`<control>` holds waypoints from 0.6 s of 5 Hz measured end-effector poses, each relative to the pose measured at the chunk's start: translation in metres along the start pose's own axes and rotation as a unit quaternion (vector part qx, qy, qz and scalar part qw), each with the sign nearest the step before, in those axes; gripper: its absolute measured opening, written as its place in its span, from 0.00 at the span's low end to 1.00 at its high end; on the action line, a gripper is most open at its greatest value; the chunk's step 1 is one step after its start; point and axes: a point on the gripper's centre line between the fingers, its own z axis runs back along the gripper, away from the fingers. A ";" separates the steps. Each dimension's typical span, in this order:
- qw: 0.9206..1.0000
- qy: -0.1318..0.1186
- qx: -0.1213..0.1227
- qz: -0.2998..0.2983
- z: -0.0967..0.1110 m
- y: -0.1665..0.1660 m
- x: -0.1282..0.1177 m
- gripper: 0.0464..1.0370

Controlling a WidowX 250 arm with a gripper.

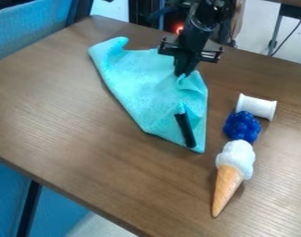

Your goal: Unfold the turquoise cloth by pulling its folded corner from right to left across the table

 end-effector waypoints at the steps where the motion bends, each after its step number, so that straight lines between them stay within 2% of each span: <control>1: 1.000 0.019 -0.013 0.019 0.001 0.012 0.005 0.01; 2: 0.998 0.039 -0.029 0.045 0.015 0.039 0.012 0.01; 3: 0.994 0.076 -0.043 0.060 0.018 0.070 0.006 0.01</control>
